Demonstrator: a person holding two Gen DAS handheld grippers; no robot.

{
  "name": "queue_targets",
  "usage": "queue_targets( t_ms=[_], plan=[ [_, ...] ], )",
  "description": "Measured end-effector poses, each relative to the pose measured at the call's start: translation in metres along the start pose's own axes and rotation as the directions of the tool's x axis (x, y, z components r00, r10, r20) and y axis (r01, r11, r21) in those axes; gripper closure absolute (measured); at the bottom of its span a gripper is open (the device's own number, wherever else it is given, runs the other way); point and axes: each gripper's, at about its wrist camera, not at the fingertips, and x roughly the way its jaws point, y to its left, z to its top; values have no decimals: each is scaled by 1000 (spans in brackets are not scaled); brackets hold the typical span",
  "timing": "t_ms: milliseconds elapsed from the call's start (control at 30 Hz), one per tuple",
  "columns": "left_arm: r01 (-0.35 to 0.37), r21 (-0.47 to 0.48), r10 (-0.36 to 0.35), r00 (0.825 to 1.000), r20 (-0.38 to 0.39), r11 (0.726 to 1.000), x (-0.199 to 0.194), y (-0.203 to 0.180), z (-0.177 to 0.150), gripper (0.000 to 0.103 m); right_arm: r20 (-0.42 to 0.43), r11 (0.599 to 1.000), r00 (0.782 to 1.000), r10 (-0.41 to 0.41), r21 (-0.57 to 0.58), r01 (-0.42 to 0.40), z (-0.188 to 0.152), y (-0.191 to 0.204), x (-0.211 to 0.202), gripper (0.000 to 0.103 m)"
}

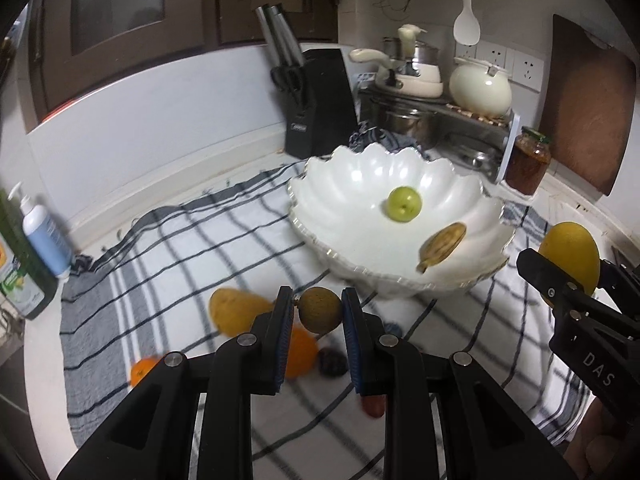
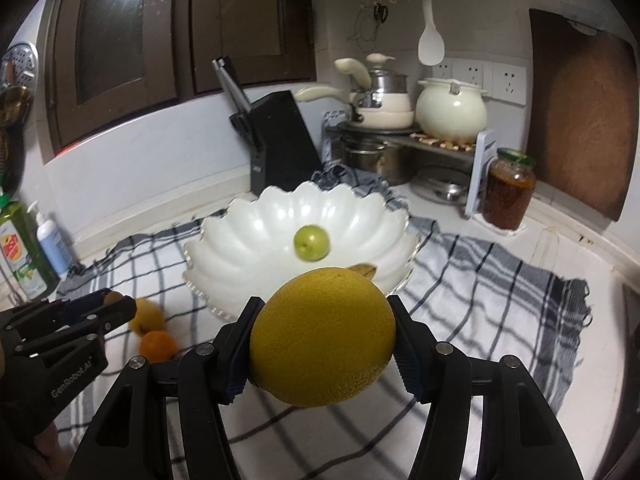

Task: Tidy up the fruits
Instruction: 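Grasp the small brown fruit with the left tool while the right tool holds the lemon, then carry both fruits over the white bowl and open both tools to release them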

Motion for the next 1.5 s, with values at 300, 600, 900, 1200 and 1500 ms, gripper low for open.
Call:
queue_targets(
  t_ms=[300,600,900,1200,1500],
  plan=[
    [10,21,-11,999,40,1000,15,-14,35,78,13,1000,1000,-23,-15,23,27,-13,14,42],
    [31,26,-32,998,45,999,46,-18,63,78,-9,999,999,-45,-24,44,50,-23,50,42],
    [68,27,-69,997,31,997,84,-14,84,78,-27,997,998,-60,-50,58,65,-23,85,42],
    [92,29,-92,996,-1,995,121,-15,90,78,-91,997,994,-60,-43,56,71,-27,128,42],
    [97,15,-96,994,-49,995,140,-13,89,75,-134,997,989,-56,-51,50,71,-27,149,42]
  ],
)
